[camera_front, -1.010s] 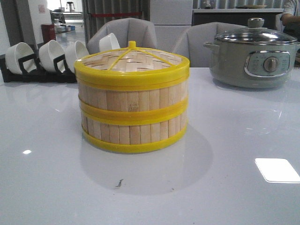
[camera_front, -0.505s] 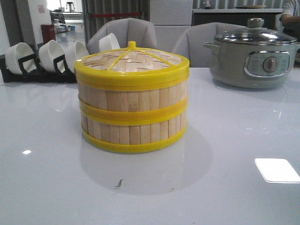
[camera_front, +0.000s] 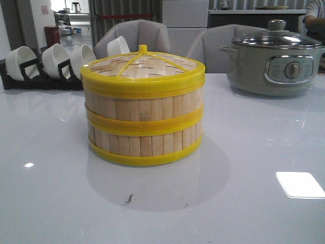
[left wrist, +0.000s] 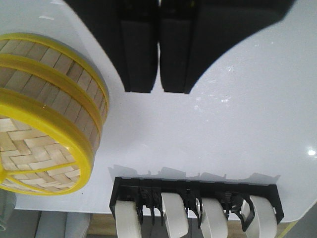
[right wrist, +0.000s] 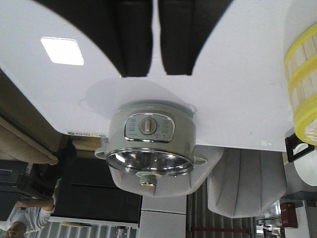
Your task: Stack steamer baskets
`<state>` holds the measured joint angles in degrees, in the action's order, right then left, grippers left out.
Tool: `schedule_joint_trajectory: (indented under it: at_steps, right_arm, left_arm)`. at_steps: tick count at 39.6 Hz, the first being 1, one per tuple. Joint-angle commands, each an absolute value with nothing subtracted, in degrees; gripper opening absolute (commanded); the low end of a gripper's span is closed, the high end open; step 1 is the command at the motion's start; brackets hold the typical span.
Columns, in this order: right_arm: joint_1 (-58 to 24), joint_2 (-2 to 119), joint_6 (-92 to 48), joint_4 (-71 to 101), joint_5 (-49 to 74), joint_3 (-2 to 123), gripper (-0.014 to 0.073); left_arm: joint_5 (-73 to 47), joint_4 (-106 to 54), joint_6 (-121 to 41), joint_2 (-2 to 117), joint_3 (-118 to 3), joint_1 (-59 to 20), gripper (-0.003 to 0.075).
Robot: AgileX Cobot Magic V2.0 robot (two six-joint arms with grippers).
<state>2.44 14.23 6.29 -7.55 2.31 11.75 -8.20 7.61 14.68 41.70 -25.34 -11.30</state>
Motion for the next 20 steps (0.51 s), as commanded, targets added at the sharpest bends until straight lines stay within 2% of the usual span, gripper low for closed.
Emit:
schedule_joint_trajectory:
  at_steps: [1,20]
  right_arm:
    - [2.81,14.60,5.94,-8.18,-2.72,13.30,0.0047]
    - [2.81,14.60,5.94,-8.18,-0.54,13.30,0.0046]
  left_arm:
    - [-3.36,7.72,14.98,41.51,-26.98,-11.29,0.0088]
    - [-3.36,7.72,14.98,41.51,-26.98,-11.29,0.0088]
